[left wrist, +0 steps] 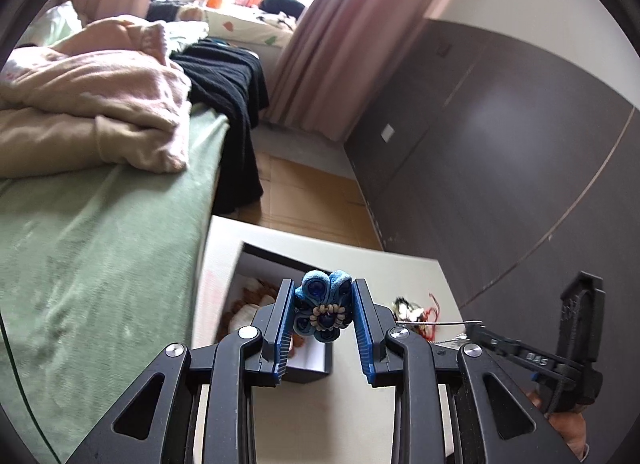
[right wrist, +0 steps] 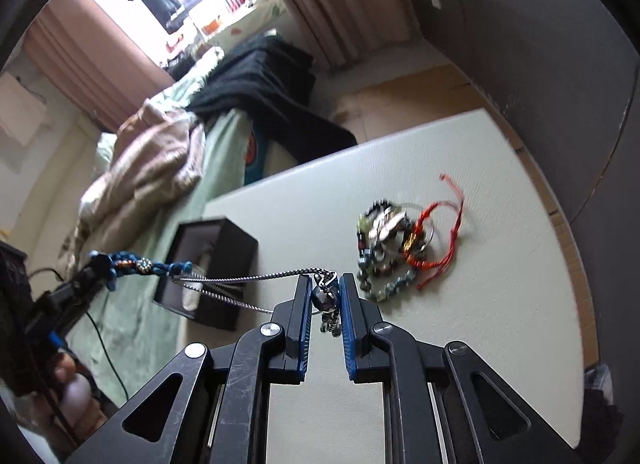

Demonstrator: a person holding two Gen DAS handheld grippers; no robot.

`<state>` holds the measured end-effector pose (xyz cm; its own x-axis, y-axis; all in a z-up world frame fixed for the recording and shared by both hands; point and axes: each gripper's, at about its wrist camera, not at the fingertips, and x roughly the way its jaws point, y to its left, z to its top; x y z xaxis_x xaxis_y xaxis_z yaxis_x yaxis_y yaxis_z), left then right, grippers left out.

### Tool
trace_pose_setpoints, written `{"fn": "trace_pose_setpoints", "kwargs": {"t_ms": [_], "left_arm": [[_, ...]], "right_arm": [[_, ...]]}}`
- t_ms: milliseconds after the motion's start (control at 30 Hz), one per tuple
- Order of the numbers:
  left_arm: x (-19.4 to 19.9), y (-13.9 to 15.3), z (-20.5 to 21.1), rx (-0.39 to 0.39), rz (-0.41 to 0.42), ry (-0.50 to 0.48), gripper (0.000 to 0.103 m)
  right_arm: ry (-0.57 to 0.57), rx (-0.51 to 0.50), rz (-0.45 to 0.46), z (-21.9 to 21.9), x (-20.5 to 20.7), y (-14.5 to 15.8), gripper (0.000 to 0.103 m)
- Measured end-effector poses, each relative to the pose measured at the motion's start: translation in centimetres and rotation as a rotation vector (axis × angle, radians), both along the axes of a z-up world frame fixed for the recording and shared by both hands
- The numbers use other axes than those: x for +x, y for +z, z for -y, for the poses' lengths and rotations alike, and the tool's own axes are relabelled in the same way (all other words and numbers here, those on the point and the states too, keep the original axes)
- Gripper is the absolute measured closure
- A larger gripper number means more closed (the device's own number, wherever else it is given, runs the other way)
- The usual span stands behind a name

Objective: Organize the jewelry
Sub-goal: 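Carry the necklace into the black box with both tools and release it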

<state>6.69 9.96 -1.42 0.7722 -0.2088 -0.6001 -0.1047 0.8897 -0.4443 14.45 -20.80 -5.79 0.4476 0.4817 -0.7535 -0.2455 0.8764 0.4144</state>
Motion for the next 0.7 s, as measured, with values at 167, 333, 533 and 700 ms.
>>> {"fn": "trace_pose_setpoints", "kwargs": {"t_ms": [167,333,533,700], "left_arm": [[-0.6,0.3,-1.7,-0.013,0.02,0.05,0.074],[-0.9,0.2,-2.7,-0.02,0.013,0.073,0.074],[-0.8,0.3,-3.6,-0.034,0.024,0.089,0.074],[-1.0,0.2,-4.9,-0.065,0.027,0.109,0.074]], "right_arm": [[-0.005,0.062,0.058,0.0,-0.2,2.4,0.088],[-0.017,0.113,0.114,-0.1,-0.9,4.8,0.088],[0.007,0.149,0.178,-0.9,-1.8,7.6,0.088],[0.074,0.174,0.243,-3.8,-2.7,10.8,0.088]]}}
